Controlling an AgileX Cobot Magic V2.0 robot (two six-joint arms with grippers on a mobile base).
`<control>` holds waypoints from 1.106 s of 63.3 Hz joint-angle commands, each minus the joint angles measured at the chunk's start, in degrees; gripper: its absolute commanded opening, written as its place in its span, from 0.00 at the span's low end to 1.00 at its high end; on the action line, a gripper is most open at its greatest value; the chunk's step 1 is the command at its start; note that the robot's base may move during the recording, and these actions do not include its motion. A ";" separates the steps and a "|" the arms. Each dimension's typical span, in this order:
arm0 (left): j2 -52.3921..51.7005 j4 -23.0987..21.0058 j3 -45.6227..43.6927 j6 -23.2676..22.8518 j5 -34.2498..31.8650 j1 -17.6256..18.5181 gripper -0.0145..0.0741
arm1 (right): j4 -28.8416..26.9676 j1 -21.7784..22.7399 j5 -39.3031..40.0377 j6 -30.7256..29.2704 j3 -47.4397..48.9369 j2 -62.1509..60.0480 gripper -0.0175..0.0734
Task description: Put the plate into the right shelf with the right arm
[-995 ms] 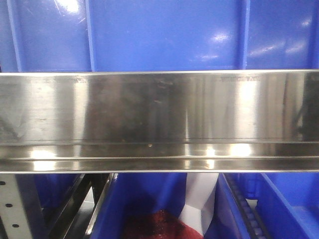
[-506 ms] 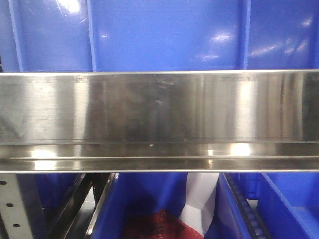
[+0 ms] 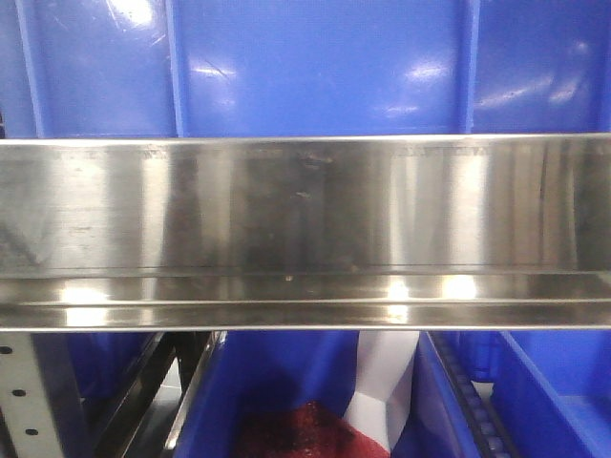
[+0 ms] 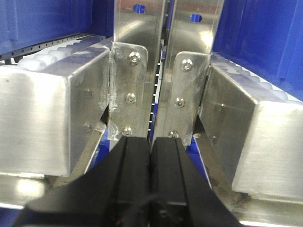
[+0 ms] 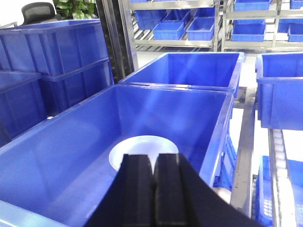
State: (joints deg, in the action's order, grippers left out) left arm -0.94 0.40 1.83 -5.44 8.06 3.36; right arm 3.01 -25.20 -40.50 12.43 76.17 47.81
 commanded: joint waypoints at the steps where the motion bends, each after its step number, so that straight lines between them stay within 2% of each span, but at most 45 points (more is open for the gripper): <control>1: -0.36 0.01 0.54 -0.34 -5.15 0.11 0.11 | 0.98 0.06 4.76 -0.04 1.91 -0.07 0.25; 13: -0.36 0.01 0.54 -0.34 -5.15 0.11 0.11 | 1.93 0.06 5.33 -0.04 1.91 -0.07 0.25; 17: -0.36 0.01 0.54 -0.34 -5.15 0.11 0.11 | 5.27 0.06 7.11 -0.04 1.02 -0.07 0.25; 23: -0.36 0.01 0.54 -0.34 -5.15 0.11 0.11 | 13.57 1.03 11.49 -0.04 -2.16 -1.01 0.25; 28: -0.36 0.01 0.54 -0.34 -5.15 0.11 0.11 | 15.12 4.12 18.44 -0.04 -6.25 -2.80 0.25; 33: -0.36 0.01 0.54 -0.34 -5.15 0.11 0.11 | 13.65 9.97 25.55 -0.04 -12.01 -5.83 0.25; 42: -0.36 0.01 0.54 -0.34 -5.15 0.11 0.11 | 5.49 21.47 38.57 -0.04 -23.92 -11.65 0.25; 49: -0.36 0.01 0.54 -0.34 -5.15 0.11 0.11 | 2.33 26.70 43.81 -1.22 -33.47 -15.88 0.25; 58: -0.36 0.01 0.54 -0.34 -5.15 0.11 0.11 | 1.91 29.61 44.65 -1.85 -45.37 -23.64 0.25; 64: -0.36 0.01 0.54 -0.34 -5.15 0.11 0.11 | 1.74 29.86 45.49 -2.61 -53.06 -29.53 0.25; 70: -0.36 0.01 0.54 -0.34 -5.15 0.11 0.11 | -1.99 29.86 46.93 -4.18 -59.62 -34.65 0.25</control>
State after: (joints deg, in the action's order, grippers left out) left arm -0.94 0.40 1.83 -5.44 8.06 3.36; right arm 3.66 4.29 -0.49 10.08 19.47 16.52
